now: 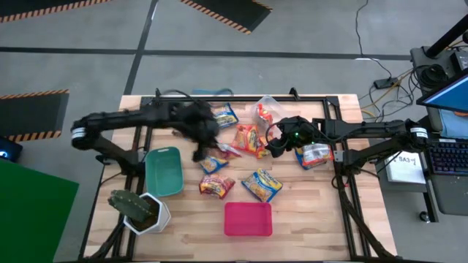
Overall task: Sort Maruchan noodles
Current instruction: Put the middle left red noodle pack into the green bin
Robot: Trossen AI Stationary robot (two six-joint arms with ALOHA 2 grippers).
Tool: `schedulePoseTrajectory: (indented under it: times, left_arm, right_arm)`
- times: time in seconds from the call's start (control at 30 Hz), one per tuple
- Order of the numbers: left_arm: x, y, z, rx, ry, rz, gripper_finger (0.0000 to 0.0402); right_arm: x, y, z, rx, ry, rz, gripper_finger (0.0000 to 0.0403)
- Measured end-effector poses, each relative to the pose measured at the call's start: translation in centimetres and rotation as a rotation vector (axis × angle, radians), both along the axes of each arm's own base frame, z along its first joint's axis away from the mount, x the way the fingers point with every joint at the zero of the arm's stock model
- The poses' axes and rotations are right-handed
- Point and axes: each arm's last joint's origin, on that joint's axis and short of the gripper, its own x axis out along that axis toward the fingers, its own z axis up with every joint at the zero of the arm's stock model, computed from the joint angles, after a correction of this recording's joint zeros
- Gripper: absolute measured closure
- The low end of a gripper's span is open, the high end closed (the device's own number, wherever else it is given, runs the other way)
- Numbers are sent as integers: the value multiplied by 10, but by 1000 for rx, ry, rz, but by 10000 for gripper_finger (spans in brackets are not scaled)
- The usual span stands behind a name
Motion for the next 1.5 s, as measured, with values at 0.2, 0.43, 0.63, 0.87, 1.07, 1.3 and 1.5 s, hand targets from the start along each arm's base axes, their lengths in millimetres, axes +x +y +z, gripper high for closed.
schedulePoseTrajectory:
  times: [0.2, 0.43, 0.63, 0.87, 1.07, 1.3, 1.5]
  left_arm:
    - [-63, -3, 37, 2, 188, 177, 402]
    - [-108, -9, 29, 44, 385, 365, 402]
    - [-114, -9, -2, 16, 507, 433, 402]
    - [-120, -11, -44, -11, 706, 437, 402]
    - [-114, -8, -65, -18, 806, 445, 402]
    - [-105, -6, -91, -18, 966, 427, 402]
    - [-94, -3, -103, -21, 1021, 433, 401]
  right_arm:
    - [0, 0, 0, -18, 2, 14, 254]
    - [0, 0, 0, -32, 2, 27, 254]
    - [0, 0, 0, -32, 2, 27, 254]
    - [0, 0, 0, -21, 1, 19, 254]
    - [0, 0, 0, -12, 1, 11, 254]
    - [0, 0, 0, -5, 0, 4, 254]
    - [0, 0, 0, -1, -1, 1, 254]
